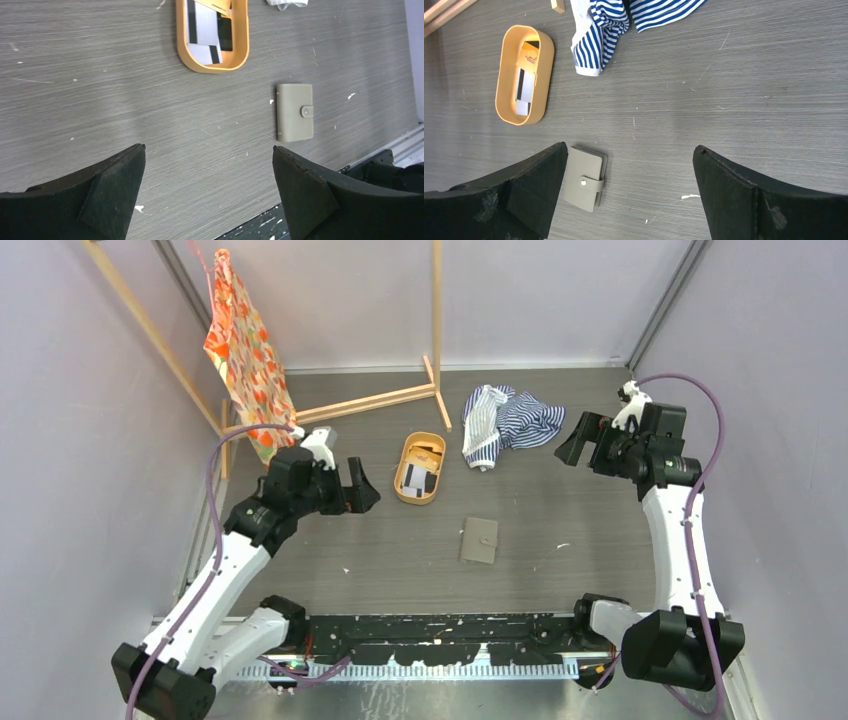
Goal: Put the credit cards into the card holder
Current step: Open the card holder at the center of the board.
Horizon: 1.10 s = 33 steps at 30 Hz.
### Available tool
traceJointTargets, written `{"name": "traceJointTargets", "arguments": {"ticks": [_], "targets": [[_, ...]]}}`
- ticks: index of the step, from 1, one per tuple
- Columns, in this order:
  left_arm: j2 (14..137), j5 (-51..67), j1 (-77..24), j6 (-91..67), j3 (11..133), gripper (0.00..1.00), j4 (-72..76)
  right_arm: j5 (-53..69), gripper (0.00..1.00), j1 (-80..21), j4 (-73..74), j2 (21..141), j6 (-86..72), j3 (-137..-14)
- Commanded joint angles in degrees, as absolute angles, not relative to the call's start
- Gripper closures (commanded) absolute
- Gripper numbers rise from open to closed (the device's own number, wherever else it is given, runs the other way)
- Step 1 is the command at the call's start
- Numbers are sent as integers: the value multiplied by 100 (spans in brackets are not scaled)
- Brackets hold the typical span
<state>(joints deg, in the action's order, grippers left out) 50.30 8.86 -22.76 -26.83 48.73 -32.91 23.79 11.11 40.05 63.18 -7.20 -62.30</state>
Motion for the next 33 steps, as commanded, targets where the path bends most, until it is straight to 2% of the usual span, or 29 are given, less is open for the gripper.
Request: {"name": "traceJointTargets", "arguments": {"ticks": [1, 6, 12, 16, 21, 25, 29, 33], "targets": [[5322, 1377, -2531, -2857, 5169, 0, -2829, 2212, 0, 1159, 3971, 6344, -1047, -6600], [5622, 1405, -3156, -3084, 4998, 0, -2178, 2611, 0, 1168, 3916, 6378, -955, -6668], [5712, 1077, -4078, -3728, 4357, 0, -980, 4217, 0, 768, 4135, 6433, 502, -6496], [5692, 956, -4382, -4412, 3632, 1, 37, 4796, 0, -54, 4506, 6462, 1829, -6158], [5843, 747, -4604, -5137, 2929, 4, 812, 4050, 1, -1505, 4380, 6734, 2776, -5674], [6167, 652, -4708, -5573, 2788, 9, 1166, 3163, 9, -2605, 4190, 7109, 3011, -5497], [6450, 549, -4796, -5879, 2750, 15, 1483, 2561, 28, -3431, 3982, 7183, 2999, -5138], [6526, 353, -4871, -6102, 2564, 22, 1762, 1839, 38, -4042, 3603, 7487, 2763, -4960]]}}
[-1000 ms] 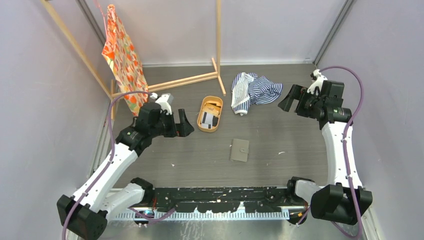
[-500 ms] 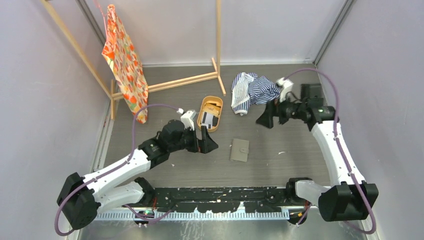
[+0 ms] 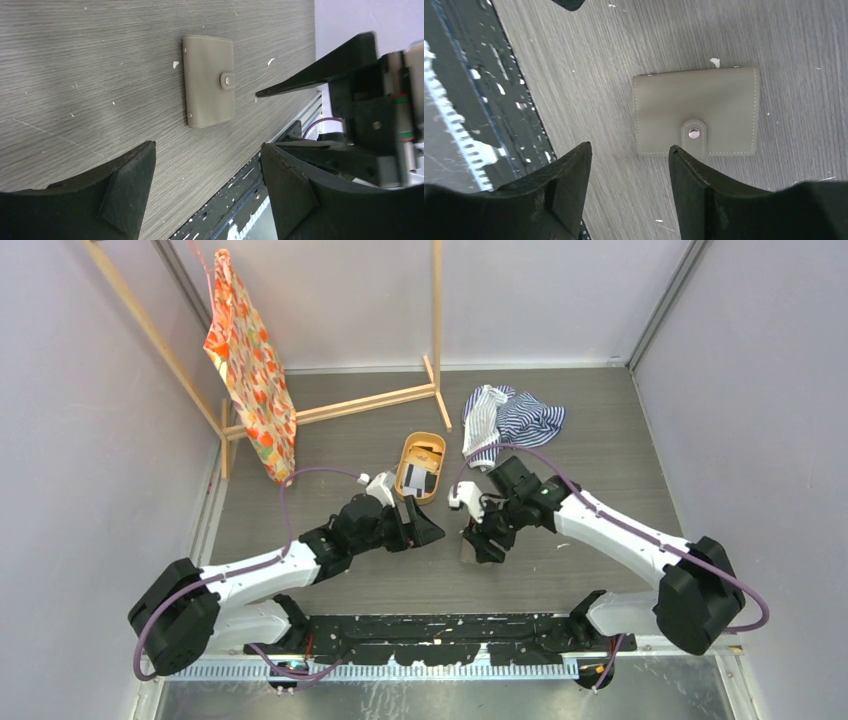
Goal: Put the credit cards into the card holder
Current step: Open the card holder at the center of the board.
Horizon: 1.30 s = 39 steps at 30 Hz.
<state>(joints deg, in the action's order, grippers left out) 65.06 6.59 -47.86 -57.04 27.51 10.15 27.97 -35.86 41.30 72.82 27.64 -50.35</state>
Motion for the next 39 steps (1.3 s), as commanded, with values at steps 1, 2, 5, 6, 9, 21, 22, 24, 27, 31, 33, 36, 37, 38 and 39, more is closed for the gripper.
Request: {"name": "traceJointTargets", "arguments": {"ticks": [1, 2, 5, 6, 9, 21, 22, 24, 27, 31, 33, 36, 37, 38, 39], "targets": [[6500, 299, -4881, -6171, 2490, 23, 1816, 1521, 40, -4218, 3559, 7634, 2756, -4976], [6470, 242, -4885, -6216, 2413, 23, 1874, 1282, 43, -4348, 3493, 7765, 2710, -4993], [6315, 106, -4887, -6227, 2283, 24, 1802, 736, 45, -4430, 3305, 7990, 2546, -5000], [6278, 87, -4887, -6199, 2266, 24, 1757, 636, 45, -4432, 3256, 8021, 2544, -4962], [6209, 68, -4887, -6176, 2216, 24, 1706, 549, 45, -4434, 3225, 8204, 2525, -4966], [6122, 179, -4887, -6207, 1998, 27, 1892, 287, 59, -4439, 3370, 8805, 2491, -5136], [6118, 199, -4887, -6221, 1974, 27, 1920, 228, 62, -4435, 3355, 8867, 2488, -5152], [6117, 242, -4895, -6229, 1952, 27, 1933, 98, 71, -4438, 3341, 8954, 2467, -5192], [6109, 285, -4903, -6226, 1943, 28, 1949, -198, 82, -4444, 3301, 9031, 2454, -5219], [6124, 277, -4948, -6231, 1901, 28, 2049, -164, 97, -4338, 3324, 8849, 2422, -5274], [6166, 281, -4976, -6231, 1882, 29, 2109, 334, 99, -4168, 3454, 8666, 2378, -5351], [6285, 272, -5037, -6240, 1900, 29, 2248, 1491, 99, -3780, 3789, 8318, 2394, -5475], [6344, 285, -5055, -6240, 1918, 29, 2301, 1879, 99, -3584, 3852, 8137, 2393, -5490], [6412, 288, -5068, -6230, 1954, 29, 2354, 2210, 99, -3452, 3887, 8017, 2390, -5493], [6502, 308, -5083, -6220, 1990, 29, 2422, 2445, 99, -3334, 3886, 7925, 2369, -5481]]}}
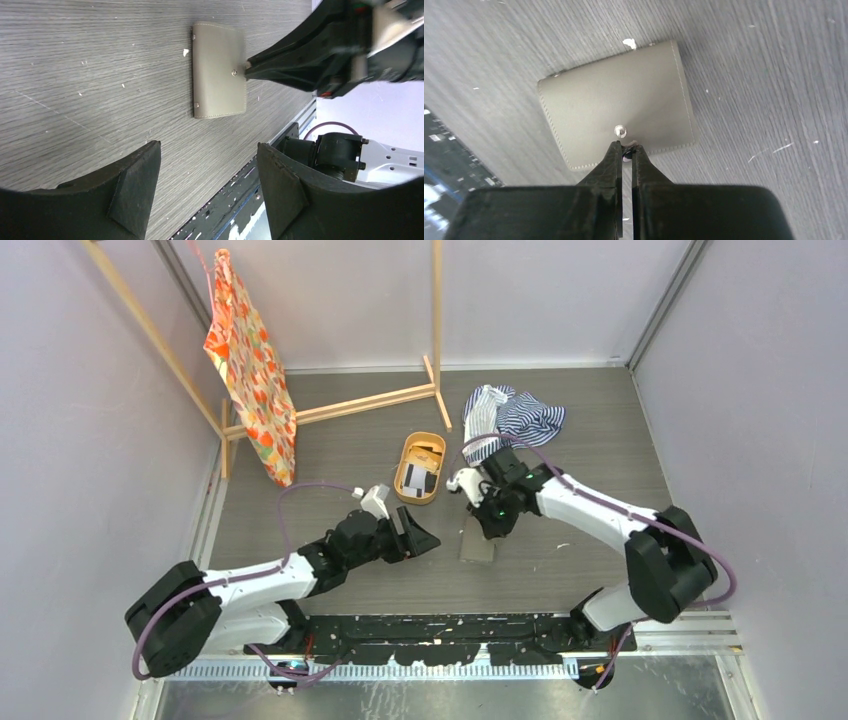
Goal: Put the credit cards into the card holder
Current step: Open the card holder at the center of the board.
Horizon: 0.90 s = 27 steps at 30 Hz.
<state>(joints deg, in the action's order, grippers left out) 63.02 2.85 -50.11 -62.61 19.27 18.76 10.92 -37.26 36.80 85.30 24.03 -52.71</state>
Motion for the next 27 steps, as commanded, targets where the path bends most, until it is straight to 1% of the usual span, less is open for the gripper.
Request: {"name": "traceJointTargets", "arguments": {"ticks": [1, 5, 11, 15, 17, 21, 27], "targets": [[6599, 330, -5095, -6204, 2040, 29, 2506, 2639, 99, -3216, 3877, 7864, 2329, -5476], [7055, 449, -5192, -5992, 2303, 29, 2842, 3119, 99, -2883, 3867, 7847, 2155, -5530], [7725, 453, -5352, -5740, 2946, 26, 2747, 3870, 99, -2564, 3743, 7785, 1871, -5550], [8156, 502, -5353, -5766, 3105, 22, 2910, 4036, 99, -2423, 3729, 7783, 1803, -5555], [8305, 538, -5353, -5741, 3227, 22, 2945, 4067, 99, -2380, 3695, 7770, 1764, -5547], [8534, 590, -5353, -5543, 3564, 22, 2497, 3977, 99, -2353, 3683, 7838, 1740, -5562], [8652, 716, -5393, -5484, 3646, 23, 2532, 3916, 99, -2342, 3674, 7912, 1712, -5577]]}}
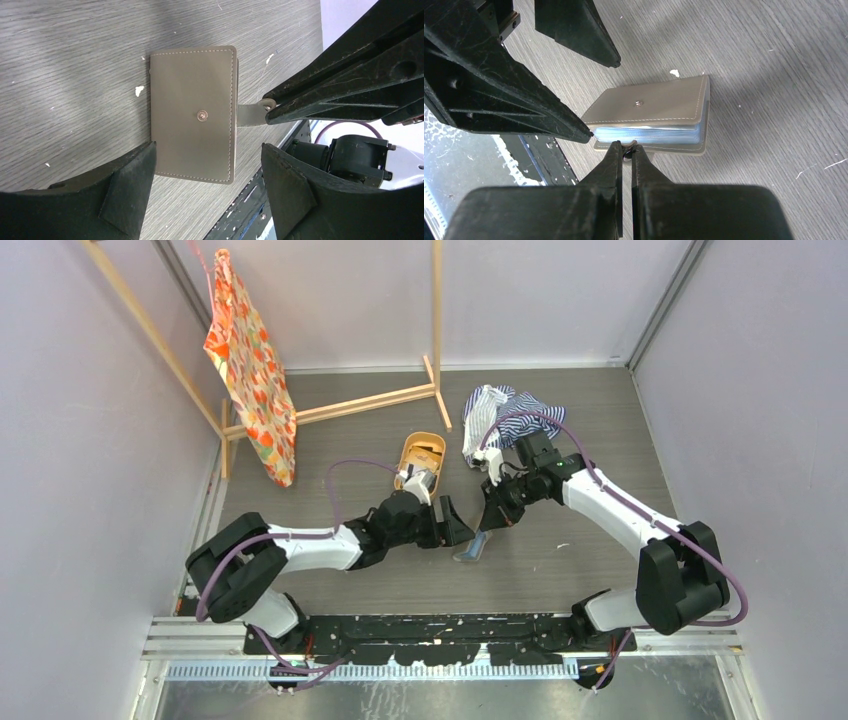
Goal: Put the credit cards into the card holder
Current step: Open the card holder at the center of the board.
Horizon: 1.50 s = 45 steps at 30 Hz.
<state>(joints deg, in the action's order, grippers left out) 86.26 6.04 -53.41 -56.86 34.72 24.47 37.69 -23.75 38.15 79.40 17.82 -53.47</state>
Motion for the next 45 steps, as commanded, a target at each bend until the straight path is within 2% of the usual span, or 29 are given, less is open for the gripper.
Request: {"name": "traceJointTargets", "arguments": {"ticks": [1, 6, 9, 11, 15, 18, 19, 24, 30, 40, 43, 45], "targets": [[8660, 729, -5408, -5458, 3656, 23, 2545, 3913, 99, -2340, 3674, 7927, 1714, -5580], [8814, 735, -5511, -5249, 3889, 24, 2195, 3920, 99, -2342, 3674, 7951, 1704, -5590], [8939, 643, -5544, -5148, 4059, 31, 1872, 3910, 99, -2336, 3678, 7946, 1705, -5590], [8981, 544, -5545, -5125, 4105, 43, 1690, 3890, 99, -2326, 3687, 7938, 1720, -5590], [8862, 288, -5539, -5151, 4050, 77, 1451, 3637, 99, -2261, 3734, 7897, 1812, -5607], [8696, 88, -5543, -5230, 3927, 98, 1391, 3170, 99, -2151, 3743, 7840, 1949, -5569], [8660, 55, -5546, -5278, 3890, 99, 1385, 3005, 99, -2111, 3752, 7840, 1988, -5558], [8625, 37, -5541, -5778, 3509, 100, 1829, 2149, 99, -1858, 3714, 8040, 2028, -5528], [8974, 221, -5543, -6147, 3317, 100, 2066, 1890, 99, -1684, 3617, 8170, 1931, -5574], [9222, 426, -5542, -6300, 3130, 98, 2027, 4371, 99, -1519, 3631, 7259, 1938, -5503], [9122, 346, -5549, -6244, 3157, 95, 1781, 3798, 99, -1513, 3477, 7437, 1757, -5451], [8950, 244, -5552, -6210, 3127, 93, 1647, 2729, 99, -1508, 3466, 7752, 1725, -5529]]}}
